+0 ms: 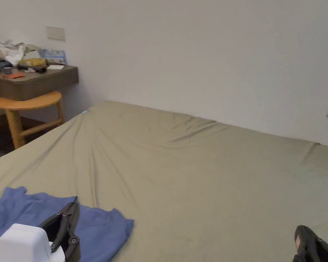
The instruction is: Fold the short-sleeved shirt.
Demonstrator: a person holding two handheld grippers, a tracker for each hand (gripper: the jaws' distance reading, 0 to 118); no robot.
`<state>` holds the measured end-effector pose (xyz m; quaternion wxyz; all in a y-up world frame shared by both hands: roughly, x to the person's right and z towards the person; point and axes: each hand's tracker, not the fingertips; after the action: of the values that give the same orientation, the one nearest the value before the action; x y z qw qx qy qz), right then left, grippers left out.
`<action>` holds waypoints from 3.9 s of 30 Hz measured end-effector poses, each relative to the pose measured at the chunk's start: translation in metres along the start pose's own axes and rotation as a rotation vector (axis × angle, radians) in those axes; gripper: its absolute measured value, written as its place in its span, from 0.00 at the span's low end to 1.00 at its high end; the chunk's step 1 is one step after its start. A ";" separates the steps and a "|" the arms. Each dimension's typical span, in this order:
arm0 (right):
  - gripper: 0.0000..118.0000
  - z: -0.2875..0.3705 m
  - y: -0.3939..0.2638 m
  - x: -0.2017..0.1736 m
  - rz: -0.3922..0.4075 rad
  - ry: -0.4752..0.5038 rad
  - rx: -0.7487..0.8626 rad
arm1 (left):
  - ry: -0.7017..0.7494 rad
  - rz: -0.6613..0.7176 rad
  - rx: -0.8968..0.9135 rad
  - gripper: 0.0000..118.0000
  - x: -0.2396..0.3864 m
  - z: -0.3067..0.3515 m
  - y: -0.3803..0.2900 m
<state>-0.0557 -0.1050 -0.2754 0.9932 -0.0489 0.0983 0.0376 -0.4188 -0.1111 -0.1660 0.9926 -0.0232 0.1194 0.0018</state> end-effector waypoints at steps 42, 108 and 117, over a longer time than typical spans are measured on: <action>0.01 -0.089 -0.029 -0.169 0.041 0.527 -0.259 | 0.149 0.221 -1.073 0.44 -0.192 -0.326 -0.183; 0.01 0.061 -0.020 0.096 -0.157 -0.078 -0.101 | -0.755 -0.130 -0.414 0.00 0.283 -0.270 0.165; 0.01 0.058 -0.037 0.117 -0.188 -0.136 -0.150 | -0.904 -0.094 -0.719 0.00 0.373 -0.260 -0.036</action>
<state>0.0734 -0.1282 -0.2385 0.9903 -0.1291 0.0228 -0.0449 -0.1177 -0.1602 -0.5055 0.8738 -0.3612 -0.3255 0.0078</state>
